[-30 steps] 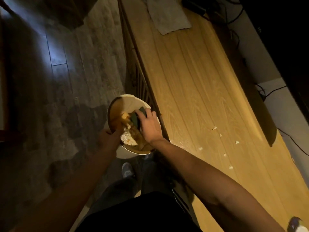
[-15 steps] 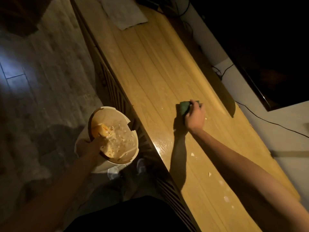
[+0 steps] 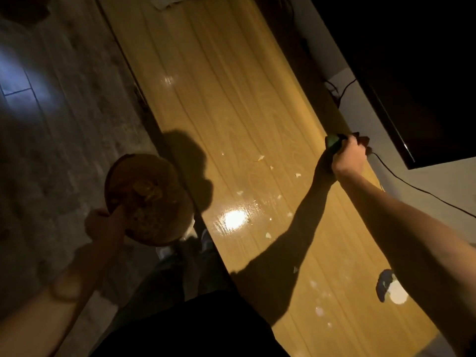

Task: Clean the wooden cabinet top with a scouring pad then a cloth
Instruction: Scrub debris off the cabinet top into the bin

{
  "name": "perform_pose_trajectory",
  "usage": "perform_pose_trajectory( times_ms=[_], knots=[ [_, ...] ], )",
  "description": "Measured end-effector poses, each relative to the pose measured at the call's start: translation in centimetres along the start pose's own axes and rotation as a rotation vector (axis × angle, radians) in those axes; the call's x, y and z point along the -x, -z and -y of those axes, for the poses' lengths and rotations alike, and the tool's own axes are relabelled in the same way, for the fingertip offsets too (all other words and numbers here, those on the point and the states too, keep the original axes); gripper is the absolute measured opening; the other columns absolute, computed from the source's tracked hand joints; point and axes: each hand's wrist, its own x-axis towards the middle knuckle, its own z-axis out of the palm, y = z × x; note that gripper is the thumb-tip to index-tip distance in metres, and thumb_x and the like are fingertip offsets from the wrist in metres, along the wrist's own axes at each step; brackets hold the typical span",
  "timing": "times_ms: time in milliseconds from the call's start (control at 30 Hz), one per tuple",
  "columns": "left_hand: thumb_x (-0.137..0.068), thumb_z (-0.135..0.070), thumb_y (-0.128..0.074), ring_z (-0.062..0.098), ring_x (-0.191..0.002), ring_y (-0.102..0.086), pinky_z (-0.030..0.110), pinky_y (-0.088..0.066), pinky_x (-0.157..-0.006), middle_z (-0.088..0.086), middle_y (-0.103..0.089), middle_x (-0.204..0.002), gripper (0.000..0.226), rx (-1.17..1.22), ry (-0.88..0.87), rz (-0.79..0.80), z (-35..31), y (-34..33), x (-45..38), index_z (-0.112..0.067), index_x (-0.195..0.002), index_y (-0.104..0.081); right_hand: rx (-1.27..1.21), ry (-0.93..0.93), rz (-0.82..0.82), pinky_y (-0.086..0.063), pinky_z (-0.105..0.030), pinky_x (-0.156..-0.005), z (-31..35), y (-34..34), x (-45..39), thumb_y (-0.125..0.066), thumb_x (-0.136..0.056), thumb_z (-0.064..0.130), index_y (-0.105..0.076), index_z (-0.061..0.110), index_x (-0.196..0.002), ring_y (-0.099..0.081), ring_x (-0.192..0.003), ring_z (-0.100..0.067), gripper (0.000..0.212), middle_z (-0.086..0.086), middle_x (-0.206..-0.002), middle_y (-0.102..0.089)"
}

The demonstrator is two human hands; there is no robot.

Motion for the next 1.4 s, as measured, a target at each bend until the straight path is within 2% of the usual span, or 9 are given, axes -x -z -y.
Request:
perform_pose_trajectory(
  times_ms=[133, 267, 400, 500, 600, 933, 1100, 1233, 1400],
  knots=[
    [-0.086, -0.021, -0.071, 0.018, -0.076, -0.058, 0.039, -0.042, -0.074, 0.010, -0.055, -0.083, 0.025, 0.134, -0.007, 0.025, 0.7, -0.8, 1.0, -0.004, -0.079, -0.054, 0.015, -0.039, 0.038, -0.049, -0.050, -0.101, -0.5, -1.1, -0.9, -0.055, -0.101, 0.014, -0.056, 0.012, -0.130, -0.061, -0.116, -0.039, 0.029, -0.018, -0.125, -0.064],
    [-0.095, 0.011, -0.050, -0.012, -0.051, -0.055, 0.026, -0.045, -0.074, -0.012, -0.062, -0.058, 0.042, 0.337, -0.015, -0.046, 0.2, -1.5, 2.3, -0.022, -0.072, -0.036, 0.090, 0.017, -0.027, -0.045, -0.057, -0.102, -0.3, -2.5, 0.2, -0.051, -0.102, 0.014, -0.044, 0.017, -0.144, -0.052, -0.123, -0.045, 0.042, -0.022, -0.137, -0.054],
    [-0.093, 0.006, -0.056, -0.001, -0.064, -0.055, 0.023, -0.045, -0.066, -0.012, -0.061, -0.064, 0.038, 0.368, 0.003, -0.103, -1.1, -1.8, 3.9, -0.023, -0.074, -0.040, 0.150, 0.184, -0.065, -0.048, -0.056, -0.096, 1.8, -4.0, 2.2, -0.048, -0.100, 0.006, -0.040, 0.020, -0.148, -0.039, -0.127, -0.044, 0.051, -0.020, -0.147, -0.037],
    [-0.090, -0.006, -0.068, 0.020, -0.083, -0.052, 0.026, -0.041, -0.060, 0.010, -0.056, -0.091, 0.012, 0.242, -0.025, -0.066, -0.8, -1.6, 3.5, 0.001, -0.086, -0.061, 0.138, 0.295, -0.051, -0.046, -0.051, -0.098, 4.2, -5.5, 5.0, -0.052, -0.097, 0.006, -0.039, 0.017, -0.150, -0.039, -0.124, -0.041, 0.056, -0.020, -0.145, -0.038],
    [-0.084, -0.021, -0.074, 0.020, -0.087, -0.049, 0.031, -0.041, -0.070, 0.011, -0.051, -0.099, 0.028, 0.181, -0.029, 0.010, 0.0, -1.2, 3.0, -0.004, -0.099, -0.057, 0.109, 0.376, -0.010, -0.041, -0.044, -0.101, 7.7, -7.4, 8.6, -0.054, -0.098, 0.012, -0.037, 0.020, -0.153, -0.040, -0.126, -0.037, 0.058, -0.018, -0.148, -0.038],
    [-0.072, -0.052, -0.077, 0.021, -0.072, -0.052, 0.033, -0.043, -0.059, 0.001, -0.053, -0.077, 0.045, 0.144, 0.030, -0.005, 0.6, -0.1, 1.7, -0.015, -0.080, -0.052, 0.017, 0.784, 0.211, -0.049, -0.038, -0.081, 19.5, -12.8, 25.8, -0.045, -0.092, 0.011, -0.050, 0.019, -0.144, -0.051, -0.103, -0.030, 0.053, -0.015, -0.130, -0.053],
    [-0.072, -0.041, -0.075, 0.025, -0.078, -0.059, 0.033, -0.048, -0.063, -0.003, -0.055, -0.076, 0.030, 0.133, 0.022, 0.052, 1.4, 1.7, 1.8, -0.022, -0.079, -0.053, -0.082, 0.931, 0.454, -0.048, -0.040, -0.085, 19.9, -16.2, 35.1, -0.040, -0.100, 0.062, -0.052, 0.035, -0.126, -0.059, -0.106, -0.024, 0.039, 0.003, -0.114, -0.051],
    [-0.072, -0.037, -0.075, 0.027, -0.079, -0.064, 0.035, -0.052, -0.066, 0.001, -0.060, -0.076, 0.026, 0.133, 0.025, 0.081, 1.9, 3.0, 1.3, -0.021, -0.074, -0.055, 0.027, 0.954, 0.397, -0.046, -0.041, -0.097, 19.2, -16.2, 35.5, -0.053, -0.099, 0.014, -0.045, 0.023, -0.146, -0.044, -0.122, -0.030, 0.049, -0.011, -0.139, -0.043],
    [-0.081, -0.045, -0.075, 0.028, -0.087, -0.062, 0.042, -0.055, -0.074, 0.006, -0.062, -0.092, 0.036, 0.095, 0.041, 0.138, 2.1, 2.4, 2.3, -0.016, -0.088, -0.057, -0.150, 0.799, 0.293, -0.045, -0.038, -0.096, 18.7, -12.5, 30.6, -0.058, -0.094, 0.006, -0.049, 0.022, -0.148, -0.045, -0.119, -0.030, 0.056, -0.015, -0.135, -0.047]
  ],
)
